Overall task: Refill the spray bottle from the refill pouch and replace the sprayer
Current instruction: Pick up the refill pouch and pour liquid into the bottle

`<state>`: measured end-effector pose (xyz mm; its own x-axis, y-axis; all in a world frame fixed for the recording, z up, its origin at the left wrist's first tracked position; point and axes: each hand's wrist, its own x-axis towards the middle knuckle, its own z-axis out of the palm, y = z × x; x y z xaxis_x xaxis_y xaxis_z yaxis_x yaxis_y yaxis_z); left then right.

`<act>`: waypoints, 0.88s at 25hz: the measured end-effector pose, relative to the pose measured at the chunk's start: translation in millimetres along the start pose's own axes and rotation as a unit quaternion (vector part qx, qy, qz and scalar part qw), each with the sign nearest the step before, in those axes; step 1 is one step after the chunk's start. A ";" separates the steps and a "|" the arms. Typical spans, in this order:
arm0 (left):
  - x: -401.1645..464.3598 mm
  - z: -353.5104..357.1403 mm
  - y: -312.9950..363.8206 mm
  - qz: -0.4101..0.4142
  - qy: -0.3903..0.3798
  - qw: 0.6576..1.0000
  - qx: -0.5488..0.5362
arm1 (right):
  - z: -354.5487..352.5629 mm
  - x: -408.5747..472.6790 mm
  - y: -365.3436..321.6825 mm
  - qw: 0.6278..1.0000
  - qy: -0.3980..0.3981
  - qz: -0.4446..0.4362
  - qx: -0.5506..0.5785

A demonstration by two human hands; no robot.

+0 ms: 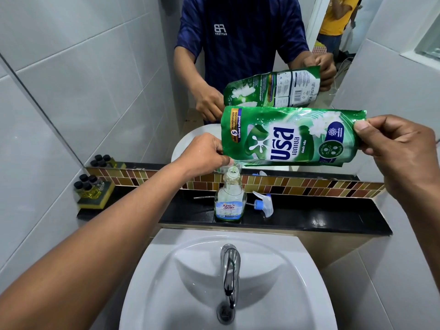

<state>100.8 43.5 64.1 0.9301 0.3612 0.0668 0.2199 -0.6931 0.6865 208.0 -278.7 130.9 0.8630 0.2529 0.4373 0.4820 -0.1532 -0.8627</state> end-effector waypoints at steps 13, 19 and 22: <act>1.4 1.2 -1.4 0.004 -0.002 1.000 0.002 | 0.6 1.1 0.6 1.000 0.001 0.004 -0.003; 1.6 2.0 -1.8 0.000 -0.003 1.000 0.004 | 0.8 1.1 0.6 1.000 0.000 0.003 -0.009; 1.9 2.6 -2.4 0.001 -0.003 1.000 0.001 | 0.8 1.4 -0.3 1.000 0.000 0.004 -0.010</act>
<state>102.9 44.3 60.7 0.9321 0.3565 0.0635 0.2193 -0.6954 0.6844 208.9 -277.5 131.5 0.8668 0.2521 0.4302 0.4781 -0.1753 -0.8606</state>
